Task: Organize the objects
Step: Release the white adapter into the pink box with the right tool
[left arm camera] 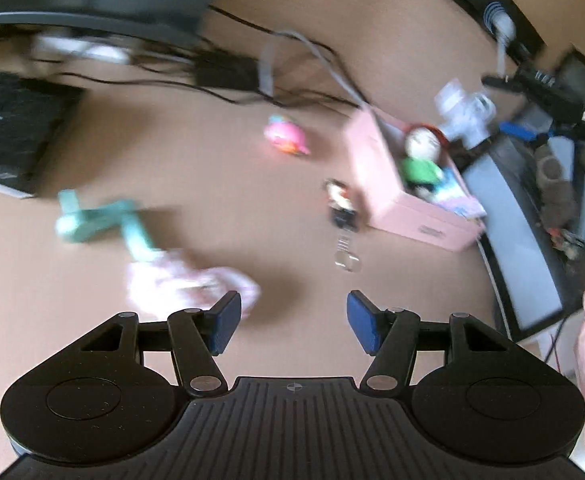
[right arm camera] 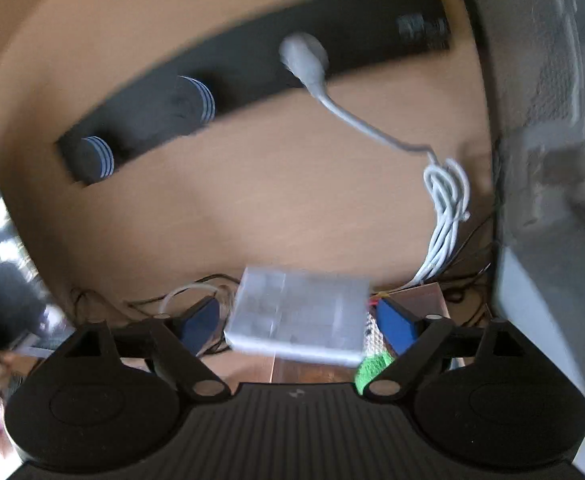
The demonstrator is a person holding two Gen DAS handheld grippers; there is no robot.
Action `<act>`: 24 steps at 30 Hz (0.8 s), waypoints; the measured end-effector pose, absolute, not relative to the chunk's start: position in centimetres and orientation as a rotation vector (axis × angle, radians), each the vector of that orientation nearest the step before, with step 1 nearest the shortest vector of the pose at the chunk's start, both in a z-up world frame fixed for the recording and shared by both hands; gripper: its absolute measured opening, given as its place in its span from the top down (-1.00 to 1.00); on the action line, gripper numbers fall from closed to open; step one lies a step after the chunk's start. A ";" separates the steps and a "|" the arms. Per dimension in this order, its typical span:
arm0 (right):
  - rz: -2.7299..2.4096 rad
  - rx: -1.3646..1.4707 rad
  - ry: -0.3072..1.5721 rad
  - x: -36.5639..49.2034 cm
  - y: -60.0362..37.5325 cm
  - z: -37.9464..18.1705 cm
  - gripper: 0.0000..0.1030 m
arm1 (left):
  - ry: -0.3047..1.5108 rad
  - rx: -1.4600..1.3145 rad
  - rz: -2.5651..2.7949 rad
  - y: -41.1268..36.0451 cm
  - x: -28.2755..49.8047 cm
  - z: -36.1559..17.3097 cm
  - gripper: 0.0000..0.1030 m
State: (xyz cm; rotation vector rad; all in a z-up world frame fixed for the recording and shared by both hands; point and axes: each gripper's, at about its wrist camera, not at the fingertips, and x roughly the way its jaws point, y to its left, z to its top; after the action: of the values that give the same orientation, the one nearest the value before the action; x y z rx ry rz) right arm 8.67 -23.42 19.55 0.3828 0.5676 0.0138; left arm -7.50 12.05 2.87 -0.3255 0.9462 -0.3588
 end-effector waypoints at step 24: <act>-0.110 0.090 0.648 10.9 -23.5 12.2 -0.23 | 0.943 -0.509 -0.105 17.6 -6.4 -0.1 -0.23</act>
State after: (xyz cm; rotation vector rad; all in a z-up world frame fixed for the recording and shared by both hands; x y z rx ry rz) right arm 10.88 -23.51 12.25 0.0900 0.6481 -0.1097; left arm -6.39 17.63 -0.13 -0.5091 0.9431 -0.1048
